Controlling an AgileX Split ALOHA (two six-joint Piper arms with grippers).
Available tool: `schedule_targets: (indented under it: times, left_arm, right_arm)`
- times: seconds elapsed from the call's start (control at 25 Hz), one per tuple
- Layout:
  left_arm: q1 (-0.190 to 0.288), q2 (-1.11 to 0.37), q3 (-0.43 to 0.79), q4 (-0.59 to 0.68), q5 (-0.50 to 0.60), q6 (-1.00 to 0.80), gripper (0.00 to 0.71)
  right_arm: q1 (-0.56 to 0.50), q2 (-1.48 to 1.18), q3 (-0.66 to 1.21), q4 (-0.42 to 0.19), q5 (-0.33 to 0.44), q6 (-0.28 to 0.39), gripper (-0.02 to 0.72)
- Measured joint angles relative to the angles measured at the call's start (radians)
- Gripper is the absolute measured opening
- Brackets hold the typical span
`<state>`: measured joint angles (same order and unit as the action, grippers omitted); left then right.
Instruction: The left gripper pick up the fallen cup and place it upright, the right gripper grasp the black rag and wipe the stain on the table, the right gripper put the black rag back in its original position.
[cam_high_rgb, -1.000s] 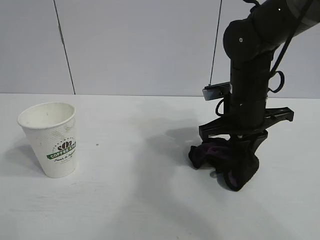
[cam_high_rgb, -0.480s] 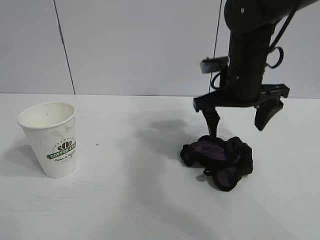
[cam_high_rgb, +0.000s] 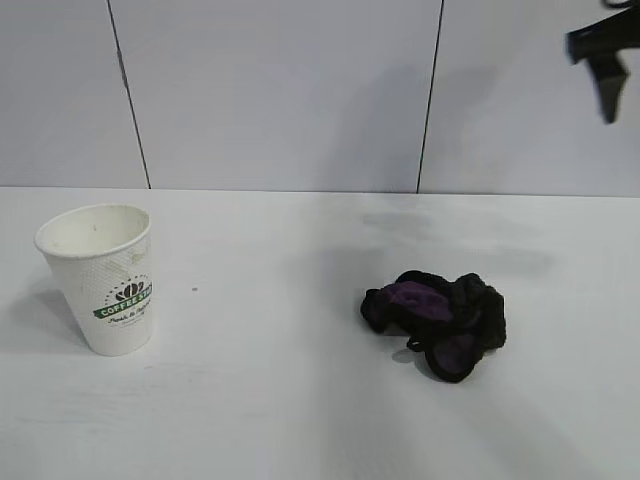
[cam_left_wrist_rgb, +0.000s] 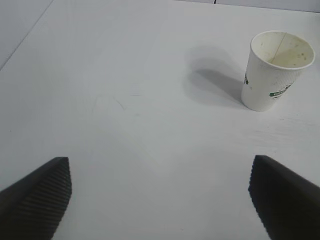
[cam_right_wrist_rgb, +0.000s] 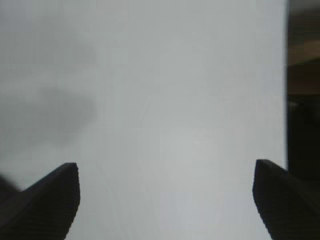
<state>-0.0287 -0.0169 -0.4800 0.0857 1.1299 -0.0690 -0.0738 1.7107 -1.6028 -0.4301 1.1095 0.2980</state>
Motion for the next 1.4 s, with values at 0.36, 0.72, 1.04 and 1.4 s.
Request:
schedule_targets:
  times: [0.36, 0.72, 1.04, 1.4]
  left_arm:
    - [0.0, 0.0, 0.0, 0.0, 0.0, 0.0, 0.696]
    - [0.0, 0.0, 0.0, 0.0, 0.0, 0.0, 0.696]
    - [0.0, 0.0, 0.0, 0.0, 0.0, 0.0, 0.696]
    - [0.0, 0.0, 0.0, 0.0, 0.0, 0.0, 0.696]
  right_arm:
    - [-0.389, -0.372, 0.0, 0.203, 0.039, -0.066, 0.587]
    - [-0.314, -0.749, -0.002, 0.542, 0.058, -0.331, 0.587]
    - [-0.234, -1.079, 0.015, 0.689, 0.125, -0.448, 0.587]
    - [-0.127, -1.49, 0.519, 0.649, 0.122, -0.451, 0.587]
